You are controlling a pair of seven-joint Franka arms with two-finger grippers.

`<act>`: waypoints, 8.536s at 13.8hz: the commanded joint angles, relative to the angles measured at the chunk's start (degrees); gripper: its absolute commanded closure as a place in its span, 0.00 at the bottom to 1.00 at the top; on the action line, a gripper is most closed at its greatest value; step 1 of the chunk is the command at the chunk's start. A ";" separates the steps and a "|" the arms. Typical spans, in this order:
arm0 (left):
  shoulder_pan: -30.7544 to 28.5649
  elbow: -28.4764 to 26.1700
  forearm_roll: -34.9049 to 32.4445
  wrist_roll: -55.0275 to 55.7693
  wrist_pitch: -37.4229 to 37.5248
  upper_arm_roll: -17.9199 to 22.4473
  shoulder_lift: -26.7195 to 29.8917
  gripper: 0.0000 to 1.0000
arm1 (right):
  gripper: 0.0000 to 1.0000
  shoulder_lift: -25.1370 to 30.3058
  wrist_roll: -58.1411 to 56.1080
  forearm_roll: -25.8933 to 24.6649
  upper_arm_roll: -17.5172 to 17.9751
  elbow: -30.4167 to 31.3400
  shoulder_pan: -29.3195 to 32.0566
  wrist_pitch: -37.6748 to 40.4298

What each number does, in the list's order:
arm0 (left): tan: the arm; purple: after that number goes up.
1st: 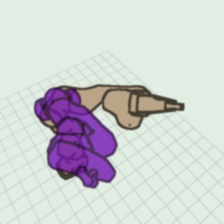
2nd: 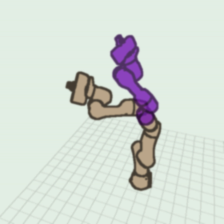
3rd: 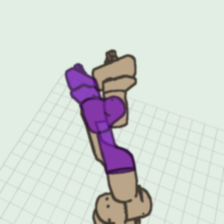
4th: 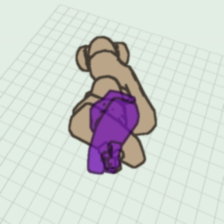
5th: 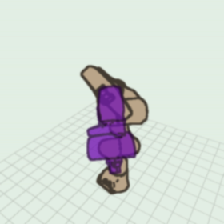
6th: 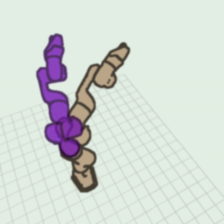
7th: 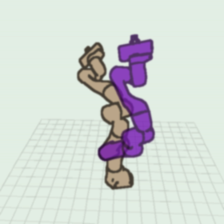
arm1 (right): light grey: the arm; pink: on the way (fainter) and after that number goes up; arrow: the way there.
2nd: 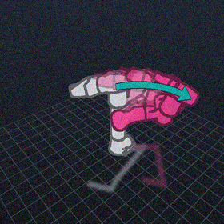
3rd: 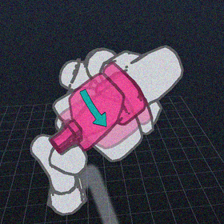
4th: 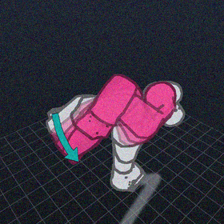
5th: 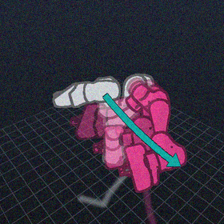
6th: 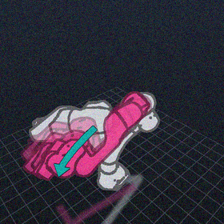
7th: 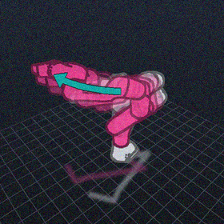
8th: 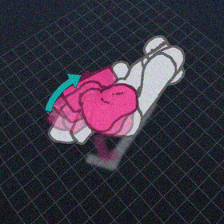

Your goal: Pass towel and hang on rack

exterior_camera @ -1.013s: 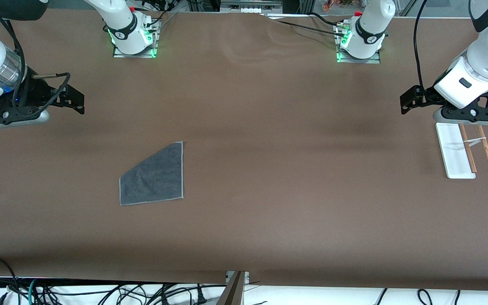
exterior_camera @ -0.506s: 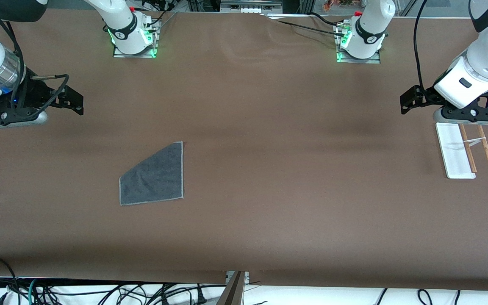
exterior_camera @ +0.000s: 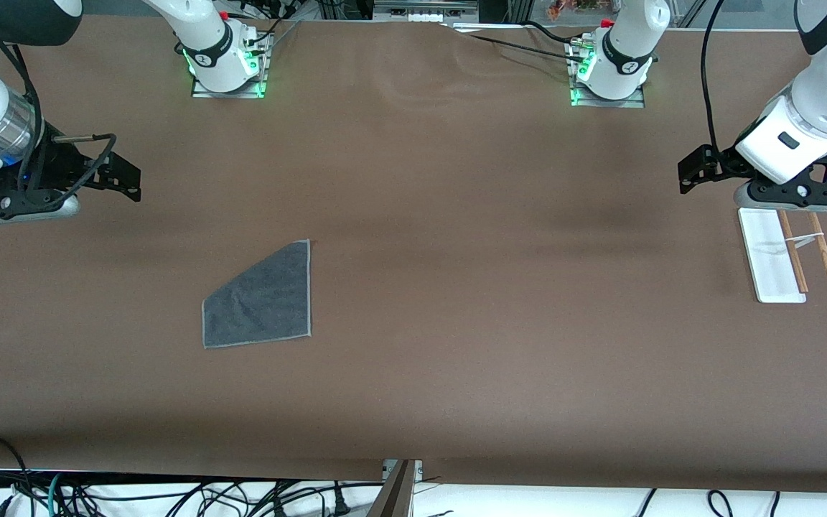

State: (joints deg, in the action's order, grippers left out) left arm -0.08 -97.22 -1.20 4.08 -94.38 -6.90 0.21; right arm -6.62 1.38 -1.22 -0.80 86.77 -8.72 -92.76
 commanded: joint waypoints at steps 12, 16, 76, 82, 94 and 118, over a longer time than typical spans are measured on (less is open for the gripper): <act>0.34 0.10 -0.91 -0.47 0.34 0.13 0.67 0.00 | 0.00 -1.47 0.03 -0.89 0.36 -0.20 2.48 0.12; 0.34 0.10 -0.91 -0.56 0.34 0.13 0.67 0.00 | 0.00 -3.22 -0.06 -0.45 0.45 -0.28 2.04 0.12; 0.34 0.10 -0.91 -0.65 0.34 0.13 0.67 0.00 | 0.01 -19.13 41.70 2.71 10.21 32.15 -7.63 -49.97; 0.34 0.10 -0.91 -0.56 0.34 0.13 0.58 0.00 | 0.02 -20.72 37.64 2.80 8.18 32.76 -7.19 -51.82; 0.34 0.10 -0.91 -0.47 0.34 0.13 0.67 0.00 | 0.55 -21.86 38.35 3.41 8.36 34.52 -7.36 -54.90; 0.17 1.24 2.08 -5.12 6.48 0.13 -0.21 0.00 | 1.00 -19.57 56.35 37.57 18.46 0.78 -8.68 -18.60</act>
State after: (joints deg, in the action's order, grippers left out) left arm 0.17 -97.15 -0.19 2.17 -90.97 -6.95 0.23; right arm -25.82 54.95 30.57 15.93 90.19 -17.83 -112.98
